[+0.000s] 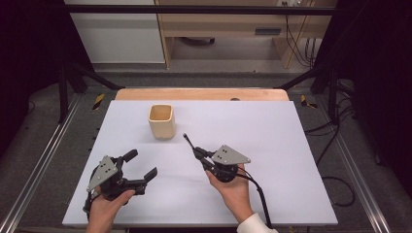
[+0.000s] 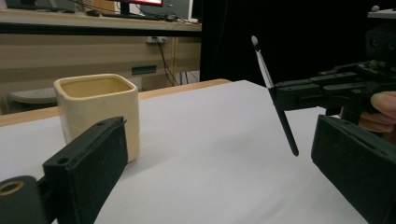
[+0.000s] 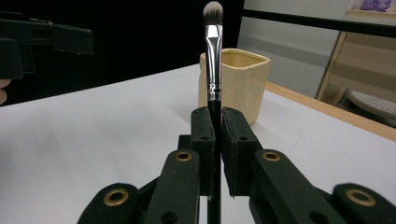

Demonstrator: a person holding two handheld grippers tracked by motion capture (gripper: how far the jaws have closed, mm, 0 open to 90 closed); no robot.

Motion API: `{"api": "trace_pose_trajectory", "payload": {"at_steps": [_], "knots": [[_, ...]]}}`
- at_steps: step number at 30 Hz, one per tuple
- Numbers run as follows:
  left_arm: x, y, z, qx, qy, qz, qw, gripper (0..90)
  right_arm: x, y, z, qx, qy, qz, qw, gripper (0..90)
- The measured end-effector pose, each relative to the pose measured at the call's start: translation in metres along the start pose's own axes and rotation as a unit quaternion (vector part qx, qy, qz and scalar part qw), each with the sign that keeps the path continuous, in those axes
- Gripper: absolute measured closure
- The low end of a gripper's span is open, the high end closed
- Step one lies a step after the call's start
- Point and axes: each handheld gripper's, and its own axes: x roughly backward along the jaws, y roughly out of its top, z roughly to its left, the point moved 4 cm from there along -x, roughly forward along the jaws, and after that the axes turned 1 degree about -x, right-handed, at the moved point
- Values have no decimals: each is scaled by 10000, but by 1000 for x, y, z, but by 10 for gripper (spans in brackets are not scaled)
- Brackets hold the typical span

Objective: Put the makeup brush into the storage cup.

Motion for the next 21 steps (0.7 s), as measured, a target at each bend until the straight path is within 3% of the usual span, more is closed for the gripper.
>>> {"api": "trace_pose_trajectory", "payload": {"at_steps": [9,12,21], "knots": [[-13,19,-12,92,-181,120,9997,98,-7,0,6,29,-23,-42,10000,841],[-19,23,-18,249,-300,172,9991,128,-10,0,9,37,-26,-59,10000,841],[-35,31,-22,504,-341,350,9975,284,-17,1,19,97,30,-108,9999,840]]}}
